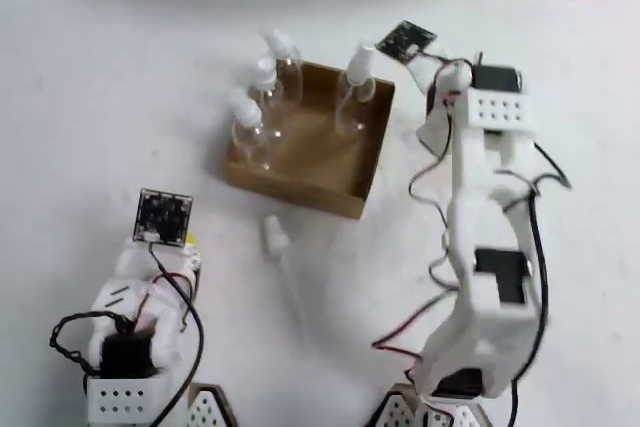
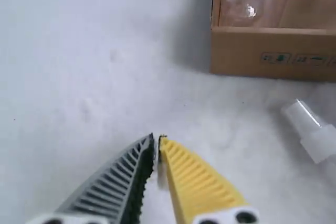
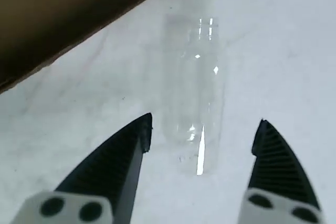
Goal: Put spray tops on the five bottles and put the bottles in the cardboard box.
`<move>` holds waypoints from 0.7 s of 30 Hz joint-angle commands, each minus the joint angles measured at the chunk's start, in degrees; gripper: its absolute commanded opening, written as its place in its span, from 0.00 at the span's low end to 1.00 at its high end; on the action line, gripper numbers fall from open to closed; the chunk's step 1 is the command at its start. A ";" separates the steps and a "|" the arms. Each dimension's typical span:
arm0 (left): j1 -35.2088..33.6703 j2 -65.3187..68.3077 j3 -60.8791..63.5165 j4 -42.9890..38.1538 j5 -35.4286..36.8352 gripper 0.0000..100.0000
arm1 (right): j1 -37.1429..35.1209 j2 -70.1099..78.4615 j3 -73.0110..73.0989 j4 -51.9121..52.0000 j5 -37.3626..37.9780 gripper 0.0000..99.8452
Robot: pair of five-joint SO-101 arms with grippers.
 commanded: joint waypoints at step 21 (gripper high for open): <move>-0.13 -0.40 -0.18 -0.44 -0.53 0.03 | 3.03 40.66 -51.34 19.12 5.45 0.26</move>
